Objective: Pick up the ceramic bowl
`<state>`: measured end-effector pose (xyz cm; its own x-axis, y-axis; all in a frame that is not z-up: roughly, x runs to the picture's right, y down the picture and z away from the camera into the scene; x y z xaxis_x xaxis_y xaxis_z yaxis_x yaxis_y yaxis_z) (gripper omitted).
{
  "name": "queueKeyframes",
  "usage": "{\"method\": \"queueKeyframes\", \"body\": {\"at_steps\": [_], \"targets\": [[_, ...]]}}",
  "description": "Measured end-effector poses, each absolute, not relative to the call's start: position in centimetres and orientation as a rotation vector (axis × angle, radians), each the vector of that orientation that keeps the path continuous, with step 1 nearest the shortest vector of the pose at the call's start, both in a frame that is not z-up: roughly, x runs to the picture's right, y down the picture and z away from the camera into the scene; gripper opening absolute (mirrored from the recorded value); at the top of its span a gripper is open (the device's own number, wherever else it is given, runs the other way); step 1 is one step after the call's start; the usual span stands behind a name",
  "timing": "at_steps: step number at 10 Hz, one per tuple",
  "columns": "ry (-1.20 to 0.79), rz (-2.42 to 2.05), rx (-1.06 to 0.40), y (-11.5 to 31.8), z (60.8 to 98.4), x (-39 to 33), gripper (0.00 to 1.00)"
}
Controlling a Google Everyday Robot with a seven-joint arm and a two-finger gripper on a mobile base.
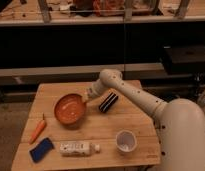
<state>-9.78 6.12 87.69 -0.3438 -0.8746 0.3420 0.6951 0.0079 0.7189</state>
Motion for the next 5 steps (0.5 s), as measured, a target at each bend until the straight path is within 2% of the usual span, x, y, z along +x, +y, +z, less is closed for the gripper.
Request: {"method": "queueKeyframes", "body": {"at_steps": [5], "targets": [[-1.183,-1.58,0.408,5.9,85.2,-10.7,0.0]]}}
